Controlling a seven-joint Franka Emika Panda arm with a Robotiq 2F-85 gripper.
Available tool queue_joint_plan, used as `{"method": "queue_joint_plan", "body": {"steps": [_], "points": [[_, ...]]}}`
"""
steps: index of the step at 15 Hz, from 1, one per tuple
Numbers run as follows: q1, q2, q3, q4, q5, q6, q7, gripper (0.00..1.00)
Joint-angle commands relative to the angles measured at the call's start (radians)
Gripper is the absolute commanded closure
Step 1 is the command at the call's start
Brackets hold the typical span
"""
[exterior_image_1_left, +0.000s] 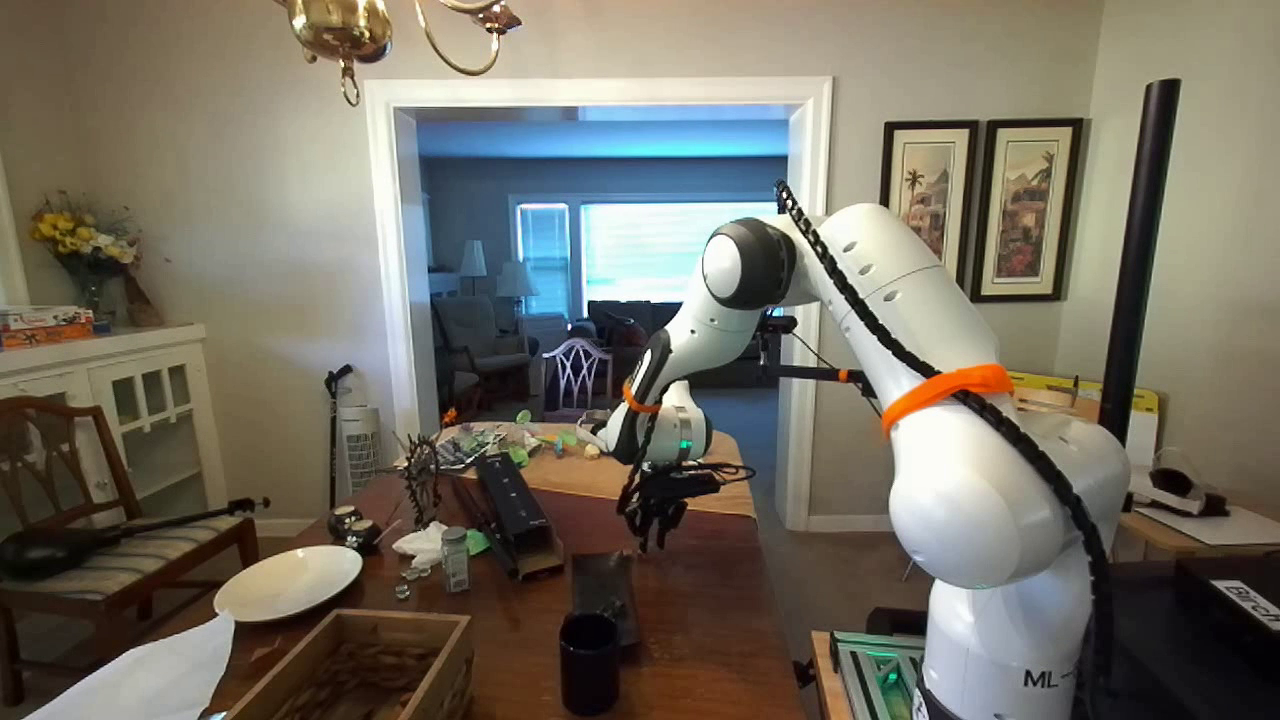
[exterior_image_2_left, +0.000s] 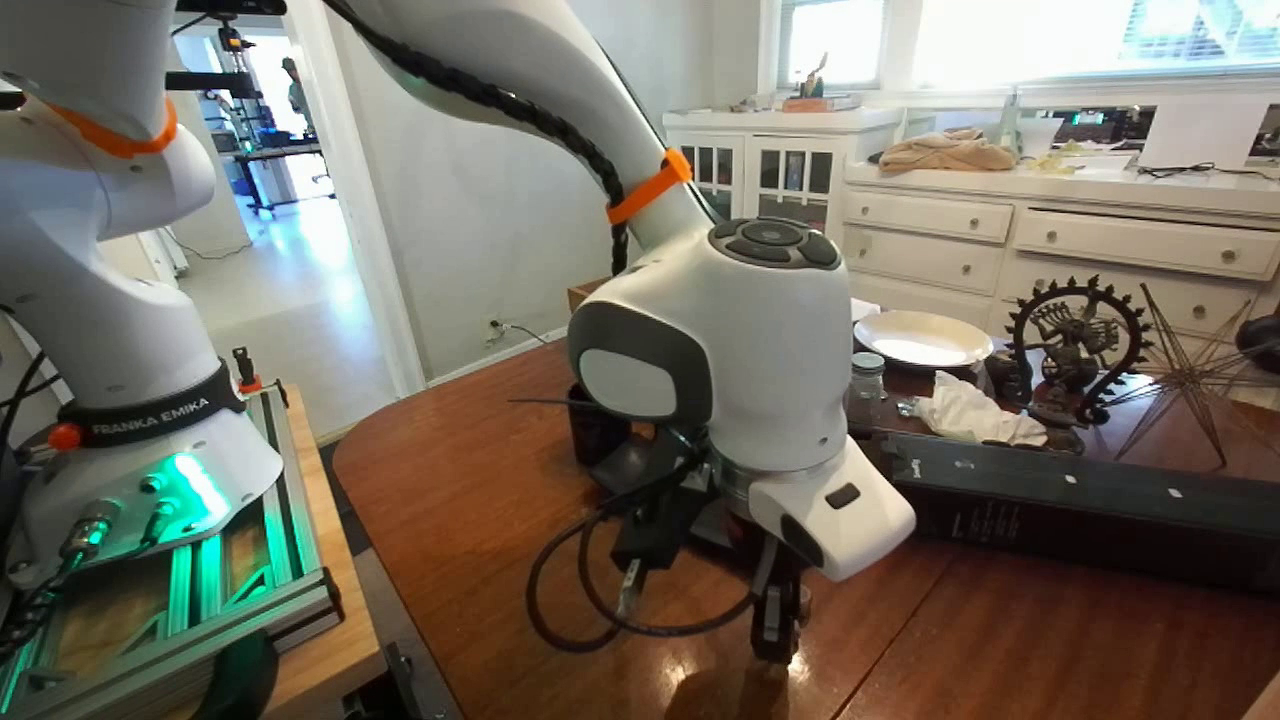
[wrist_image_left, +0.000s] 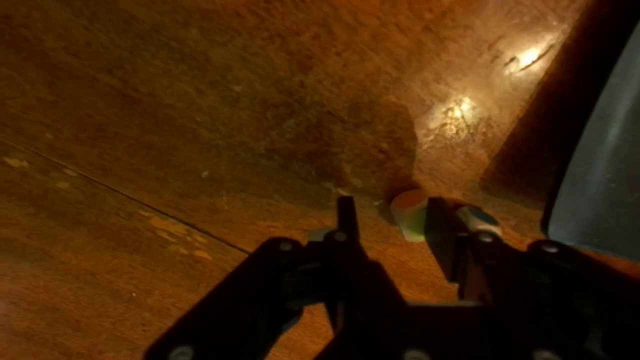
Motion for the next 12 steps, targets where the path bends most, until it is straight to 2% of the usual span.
{"method": "queue_joint_plan", "body": {"steps": [1, 4, 7, 9, 11, 12], "points": [[0.000, 0.014, -0.005, -0.003, -0.007, 0.004, -0.008, 0.28], [0.000, 0.018, -0.004, -0.002, -0.006, 0.002, -0.007, 0.26], [0.002, 0.019, -0.001, -0.001, -0.005, -0.002, -0.004, 0.30], [0.006, 0.023, -0.002, 0.000, -0.007, 0.004, -0.002, 0.36], [0.007, 0.025, -0.004, 0.002, -0.008, 0.003, -0.001, 0.62], [0.008, 0.026, -0.004, 0.002, -0.008, 0.003, 0.000, 0.69]]}}
